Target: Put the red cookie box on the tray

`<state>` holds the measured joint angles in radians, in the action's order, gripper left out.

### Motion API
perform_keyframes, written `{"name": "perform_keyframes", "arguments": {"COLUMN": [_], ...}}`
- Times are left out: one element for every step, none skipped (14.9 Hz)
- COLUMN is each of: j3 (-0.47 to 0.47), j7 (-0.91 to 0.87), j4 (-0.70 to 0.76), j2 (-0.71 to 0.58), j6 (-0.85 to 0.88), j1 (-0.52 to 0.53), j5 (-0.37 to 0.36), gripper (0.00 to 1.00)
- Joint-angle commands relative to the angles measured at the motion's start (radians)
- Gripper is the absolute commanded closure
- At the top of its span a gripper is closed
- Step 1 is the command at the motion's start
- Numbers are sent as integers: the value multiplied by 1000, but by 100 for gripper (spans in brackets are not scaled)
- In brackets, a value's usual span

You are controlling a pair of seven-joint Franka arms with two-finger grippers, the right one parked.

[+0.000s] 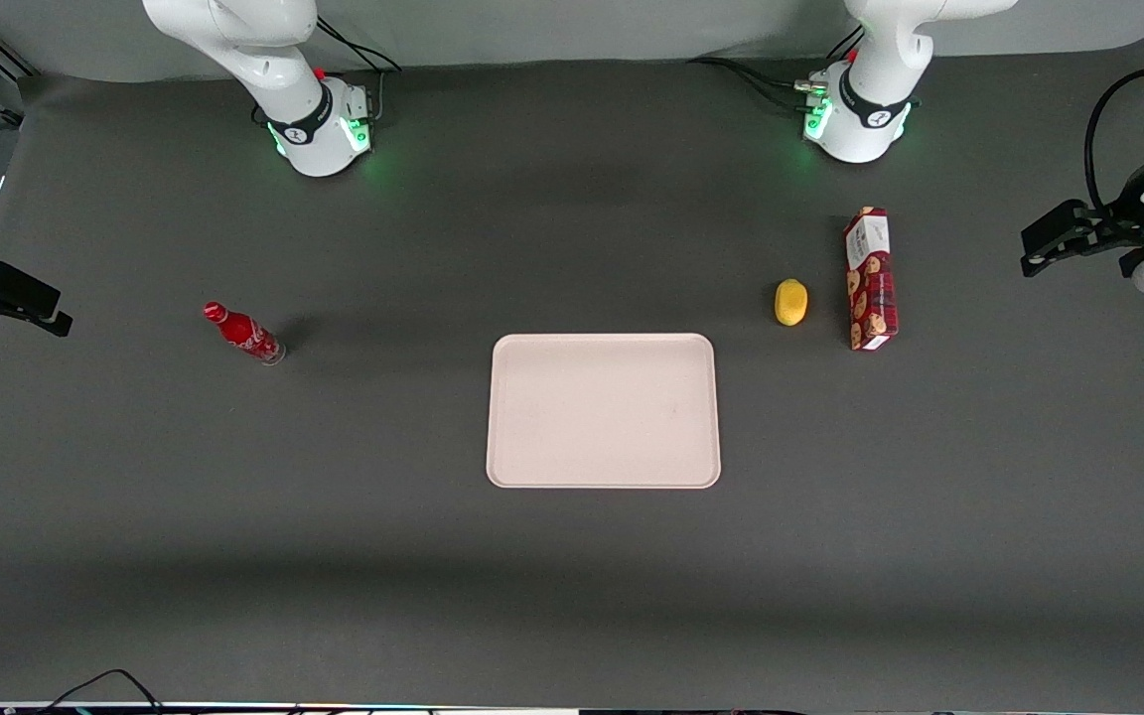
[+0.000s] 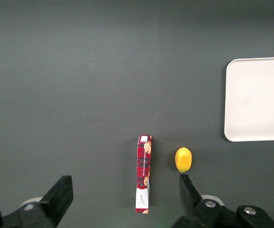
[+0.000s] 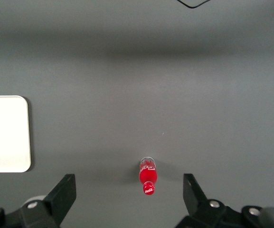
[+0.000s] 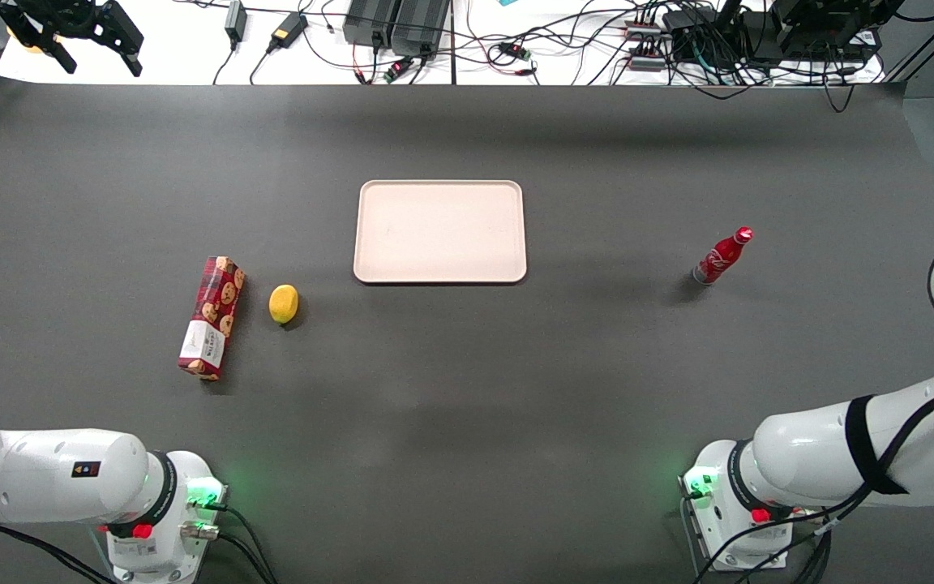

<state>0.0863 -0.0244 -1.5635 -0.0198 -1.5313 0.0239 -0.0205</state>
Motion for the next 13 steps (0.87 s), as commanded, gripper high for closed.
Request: {"name": "perform_keyframes", "arguments": {"j3": [-2, -2, -2, -2, -2, -2, -2, -2, -2, -2, -2, -2, -2], "j7": [-8, -2, 0, -3, -6, -8, -8, -8, -8, -8, -9, -11, -12], "j4": [5, 5, 4, 3, 3, 2, -3, -9, -29, -65, -96, -124, -172], "j2": [-2, -2, -2, -2, -2, -2, -3, -5, -12, -26, -43, -52, -71], "j6": [16, 16, 16, 17, 22, 36, 46, 49, 60, 50, 39, 36, 14], "j1": [-9, -7, -7, -7, -7, -7, -7, -7, -7, -6, -6, -7, -6], "j5": [-1, 1, -1, -1, -1, -1, -1, -1, -1, -1, -1, -1, -1], "gripper": [0, 0, 0, 0, 0, 0, 0, 0, 0, 0, 0, 0, 0]}}
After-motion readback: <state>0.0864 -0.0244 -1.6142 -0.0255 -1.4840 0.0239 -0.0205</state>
